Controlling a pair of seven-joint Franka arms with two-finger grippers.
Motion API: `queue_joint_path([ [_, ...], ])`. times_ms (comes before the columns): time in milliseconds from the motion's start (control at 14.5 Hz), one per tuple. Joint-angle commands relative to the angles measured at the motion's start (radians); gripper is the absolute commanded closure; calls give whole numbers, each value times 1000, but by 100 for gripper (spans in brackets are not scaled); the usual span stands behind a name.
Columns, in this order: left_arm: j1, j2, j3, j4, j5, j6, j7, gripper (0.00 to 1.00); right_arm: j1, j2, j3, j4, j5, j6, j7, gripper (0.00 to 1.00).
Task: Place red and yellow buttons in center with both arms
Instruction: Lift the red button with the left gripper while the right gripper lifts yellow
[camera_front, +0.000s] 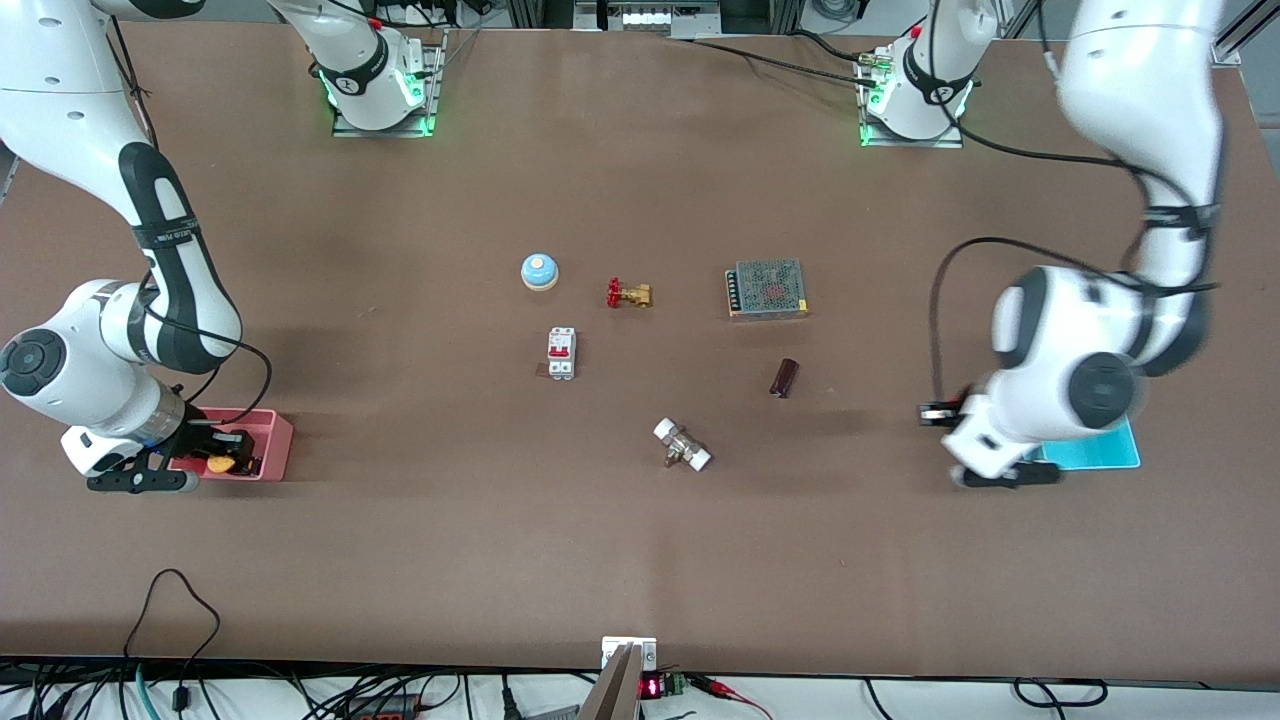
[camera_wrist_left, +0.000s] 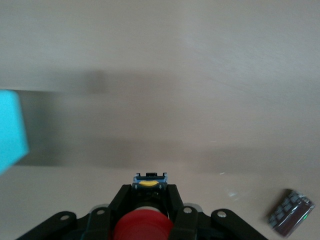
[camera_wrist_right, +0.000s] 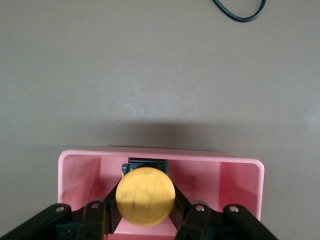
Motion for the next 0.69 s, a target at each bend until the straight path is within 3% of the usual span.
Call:
queue_joint_path([
  [0, -47, -65, 8, -200, 6, 182, -90, 79, -7, -54, 13, -8, -11, -64, -17, 62],
  [345, -98, -79, 8, -392, 6, 456, -165, 77, 2, -212, 22, -8, -11, -311, -13, 62],
  [483, -105, -81, 8, -398, 6, 463, -167, 75, 4, -278, 61, -8, -10, -395, -1, 62],
  [552, -105, -81, 8, -398, 6, 466, -169, 69, 5, -314, 81, -22, -5, -435, 13, 62],
  [621, -105, -79, 8, -398, 6, 466, -167, 57, 13, -350, 98, -46, -5, -461, 57, 62],
])
